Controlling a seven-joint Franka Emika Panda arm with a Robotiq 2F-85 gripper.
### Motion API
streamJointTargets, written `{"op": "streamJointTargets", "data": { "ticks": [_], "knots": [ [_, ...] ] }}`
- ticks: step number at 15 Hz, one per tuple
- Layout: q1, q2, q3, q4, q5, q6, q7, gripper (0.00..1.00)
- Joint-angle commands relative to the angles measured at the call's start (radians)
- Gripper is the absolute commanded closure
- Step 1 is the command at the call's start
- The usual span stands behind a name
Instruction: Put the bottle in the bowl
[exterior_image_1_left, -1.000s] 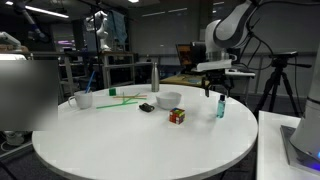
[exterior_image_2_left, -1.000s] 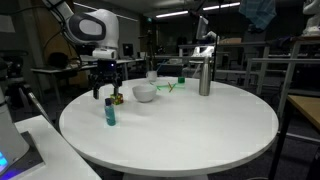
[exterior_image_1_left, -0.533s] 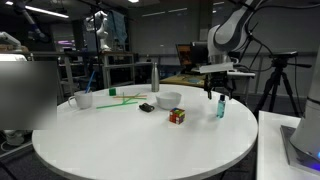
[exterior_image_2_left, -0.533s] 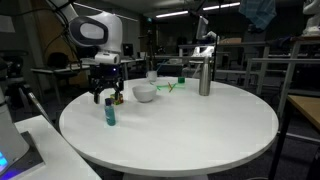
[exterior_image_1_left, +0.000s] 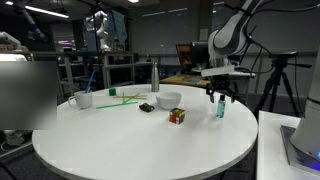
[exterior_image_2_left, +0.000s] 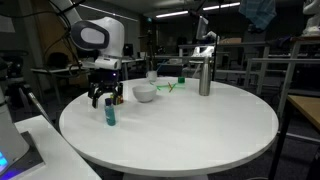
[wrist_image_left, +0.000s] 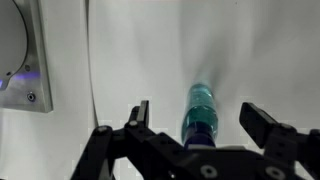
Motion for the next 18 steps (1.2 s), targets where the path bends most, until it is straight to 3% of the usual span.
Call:
{"op": "streamJointTargets", "data": {
  "ticks": [1,3,4,5,7,15,18],
  "knots": [
    [-0.014,0.029,-0.009,0.001,0.032,0.031,-0.056,0.03],
    [-0.014,0.039,-0.013,0.001,0.038,0.032,-0.067,0.00],
    [-0.014,0.042,-0.015,0.001,0.044,0.033,-0.074,0.04],
    [-0.014,0.045,-0.018,0.001,0.049,0.035,-0.081,0.28],
    [-0.014,0.053,-0.023,0.001,0.060,0.037,-0.096,0.32],
    [-0.010,0.053,-0.023,0.002,0.078,0.029,-0.122,0.92],
    [-0.007,0.045,-0.020,0.002,0.073,0.025,-0.115,0.92]
  ]
}}
